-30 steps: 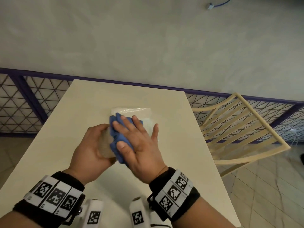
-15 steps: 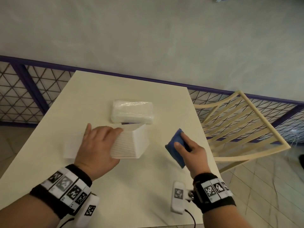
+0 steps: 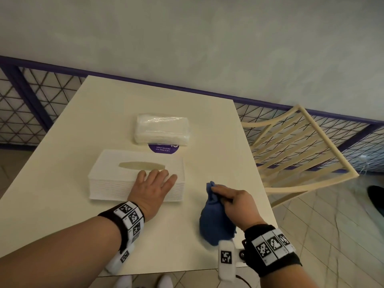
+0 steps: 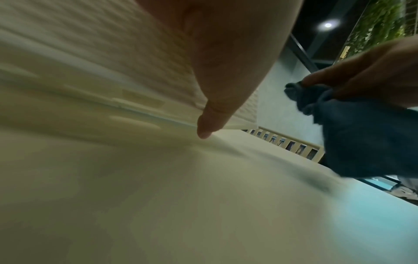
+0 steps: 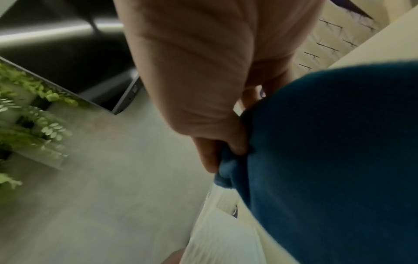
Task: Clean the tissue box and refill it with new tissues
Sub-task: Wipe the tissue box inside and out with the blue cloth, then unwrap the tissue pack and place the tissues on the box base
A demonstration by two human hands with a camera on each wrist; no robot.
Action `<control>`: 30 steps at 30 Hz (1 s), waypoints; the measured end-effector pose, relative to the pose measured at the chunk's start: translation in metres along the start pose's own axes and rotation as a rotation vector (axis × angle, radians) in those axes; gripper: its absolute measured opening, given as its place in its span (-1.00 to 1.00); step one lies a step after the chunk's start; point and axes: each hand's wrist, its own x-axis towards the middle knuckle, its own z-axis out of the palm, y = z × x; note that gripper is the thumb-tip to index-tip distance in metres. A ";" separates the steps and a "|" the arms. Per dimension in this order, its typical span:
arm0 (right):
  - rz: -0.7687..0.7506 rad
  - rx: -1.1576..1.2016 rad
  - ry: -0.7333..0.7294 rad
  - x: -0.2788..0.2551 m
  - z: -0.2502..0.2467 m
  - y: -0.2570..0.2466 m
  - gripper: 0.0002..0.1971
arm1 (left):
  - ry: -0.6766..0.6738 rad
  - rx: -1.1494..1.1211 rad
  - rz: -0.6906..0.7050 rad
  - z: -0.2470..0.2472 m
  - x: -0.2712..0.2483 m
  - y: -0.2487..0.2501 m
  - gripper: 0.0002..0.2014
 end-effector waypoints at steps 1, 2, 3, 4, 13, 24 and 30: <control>0.019 -0.034 -0.034 0.006 0.000 0.002 -0.56 | -0.009 -0.016 0.009 0.001 0.001 0.002 -0.11; 0.033 -0.096 -0.079 0.014 0.000 0.003 -0.53 | -0.023 -0.028 0.018 0.003 0.000 0.003 -0.09; 0.044 -0.187 -0.136 0.020 0.001 0.004 -0.50 | -0.052 -0.038 0.023 0.007 -0.001 0.002 -0.06; 0.060 -0.286 -0.187 0.026 0.003 0.006 -0.47 | -0.101 -0.052 0.012 0.006 -0.002 0.003 -0.02; 0.227 -0.518 -0.403 0.034 0.070 0.022 -0.20 | -0.352 -0.082 -0.315 -0.004 -0.041 0.004 -0.15; 0.021 -0.297 0.034 0.101 0.023 -0.060 -0.54 | -0.247 -0.158 -0.143 -0.021 -0.023 -0.008 -0.32; -0.337 -0.463 -0.283 0.125 0.054 -0.134 0.27 | -0.449 -0.194 -0.047 -0.005 -0.055 -0.015 -0.61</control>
